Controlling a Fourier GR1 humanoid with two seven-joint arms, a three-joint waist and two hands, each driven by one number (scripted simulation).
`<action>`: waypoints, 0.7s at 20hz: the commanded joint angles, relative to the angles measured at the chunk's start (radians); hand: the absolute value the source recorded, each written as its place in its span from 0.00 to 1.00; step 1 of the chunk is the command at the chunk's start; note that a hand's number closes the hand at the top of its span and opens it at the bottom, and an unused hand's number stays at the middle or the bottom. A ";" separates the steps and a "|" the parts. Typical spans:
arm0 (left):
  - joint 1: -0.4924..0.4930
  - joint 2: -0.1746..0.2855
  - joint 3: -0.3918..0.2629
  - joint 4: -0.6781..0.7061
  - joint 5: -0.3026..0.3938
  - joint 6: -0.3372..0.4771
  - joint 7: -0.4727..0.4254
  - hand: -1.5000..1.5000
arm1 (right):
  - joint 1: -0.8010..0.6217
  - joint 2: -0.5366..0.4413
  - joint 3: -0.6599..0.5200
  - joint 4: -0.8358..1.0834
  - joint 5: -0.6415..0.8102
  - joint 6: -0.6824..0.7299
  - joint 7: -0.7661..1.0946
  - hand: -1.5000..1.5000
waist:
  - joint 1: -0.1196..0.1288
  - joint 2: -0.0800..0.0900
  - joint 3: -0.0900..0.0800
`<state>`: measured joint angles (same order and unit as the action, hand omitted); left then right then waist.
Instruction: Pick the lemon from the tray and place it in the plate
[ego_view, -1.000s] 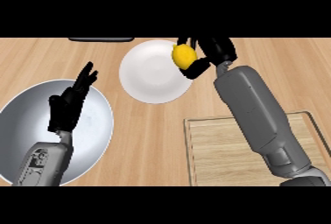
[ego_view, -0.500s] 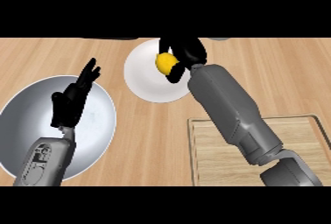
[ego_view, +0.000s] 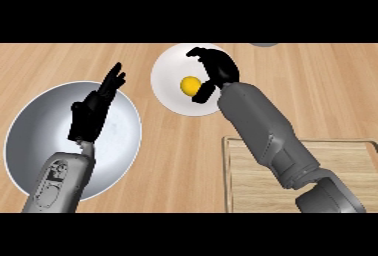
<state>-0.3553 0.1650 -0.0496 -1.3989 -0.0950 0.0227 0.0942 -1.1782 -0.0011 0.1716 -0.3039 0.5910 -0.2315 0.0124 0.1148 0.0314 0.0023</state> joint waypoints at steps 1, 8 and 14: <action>0.016 0.000 0.000 0.013 0.010 -0.018 -0.011 0.50 | 0.007 0.001 -0.008 0.027 -0.081 -0.021 -0.057 0.00 | 0.019 0.005 -0.002; -0.013 -0.016 0.013 0.054 -0.006 0.016 -0.009 0.50 | -0.008 0.001 -0.157 -0.028 -0.296 -0.065 -0.185 0.00 | -0.021 -0.002 -0.001; 0.055 -0.011 0.026 0.023 -0.018 0.040 -0.015 0.50 | 0.040 -0.030 -0.289 -0.027 -0.393 -0.130 -0.258 0.00 | -0.073 -0.016 -0.001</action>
<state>-0.3357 0.1754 -0.0190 -1.3817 -0.0933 0.0279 0.0762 -1.1585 -0.0066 -0.0462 -0.3276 0.2553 -0.3383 -0.1941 0.0723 0.0197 0.0039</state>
